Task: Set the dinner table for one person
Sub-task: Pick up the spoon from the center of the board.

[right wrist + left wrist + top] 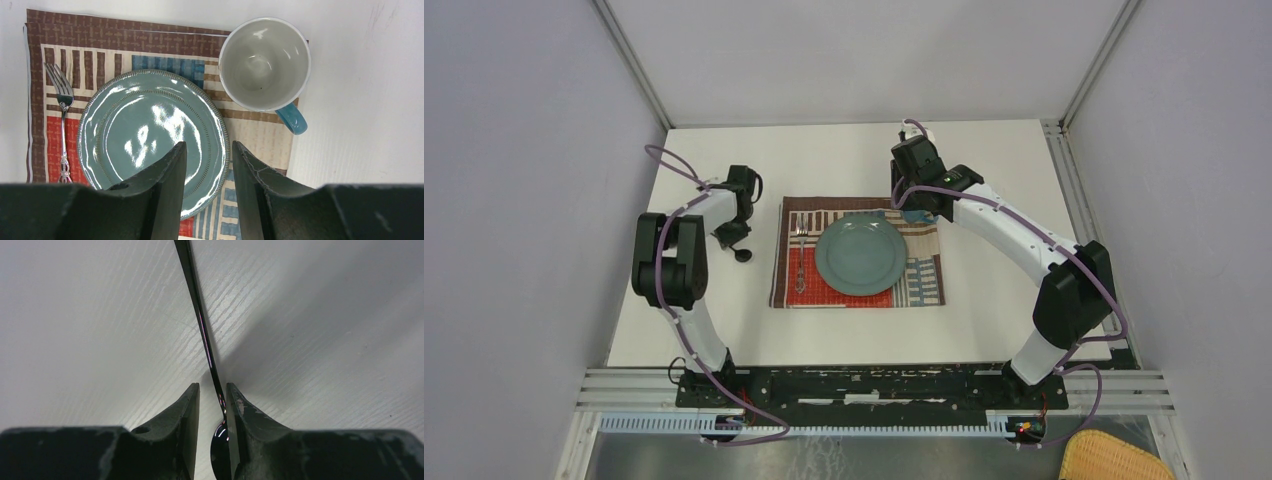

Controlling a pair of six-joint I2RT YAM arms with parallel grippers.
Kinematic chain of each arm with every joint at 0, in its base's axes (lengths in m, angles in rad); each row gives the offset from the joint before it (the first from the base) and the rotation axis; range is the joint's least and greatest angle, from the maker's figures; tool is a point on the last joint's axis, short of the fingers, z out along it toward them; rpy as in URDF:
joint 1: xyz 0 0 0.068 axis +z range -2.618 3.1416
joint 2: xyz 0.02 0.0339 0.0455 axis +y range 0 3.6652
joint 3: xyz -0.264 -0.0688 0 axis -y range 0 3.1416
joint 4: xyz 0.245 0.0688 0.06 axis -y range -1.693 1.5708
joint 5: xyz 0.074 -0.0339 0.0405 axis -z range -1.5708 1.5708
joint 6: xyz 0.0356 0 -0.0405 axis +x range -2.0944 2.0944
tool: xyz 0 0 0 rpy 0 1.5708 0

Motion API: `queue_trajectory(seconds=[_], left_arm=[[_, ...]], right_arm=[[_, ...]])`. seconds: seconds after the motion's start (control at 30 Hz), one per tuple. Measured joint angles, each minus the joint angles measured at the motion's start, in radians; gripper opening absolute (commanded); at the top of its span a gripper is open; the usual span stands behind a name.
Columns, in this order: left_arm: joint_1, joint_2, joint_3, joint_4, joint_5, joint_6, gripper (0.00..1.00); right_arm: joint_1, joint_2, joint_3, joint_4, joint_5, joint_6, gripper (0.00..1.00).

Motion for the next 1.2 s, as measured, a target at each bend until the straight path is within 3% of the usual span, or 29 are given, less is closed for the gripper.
queue_trajectory(seconds=[0.13,0.27,0.63,0.73,0.93,1.2], left_arm=[[0.0,0.004,0.003,0.002,-0.001,0.0,0.33],[0.001,0.013,0.014,0.004,0.0,0.0,0.26],[0.001,0.026,0.032,0.002,-0.001,0.005,0.27],[0.001,0.029,0.034,0.003,0.0,0.012,0.15],[0.001,0.033,0.033,0.013,0.003,0.016,0.03],[0.001,0.033,0.033,0.016,0.007,0.018,0.02]], right_arm=[[0.0,0.0,0.0,0.0,0.0,0.0,0.44],[0.0,0.0,0.0,0.0,0.0,0.0,0.45],[0.0,0.004,0.0,0.0,0.0,0.001,0.44],[0.0,0.007,0.0,0.0,0.0,0.003,0.44],[0.0,0.014,0.0,0.0,0.0,0.003,0.44],[0.0,0.014,0.0,0.0,0.0,0.003,0.44]])
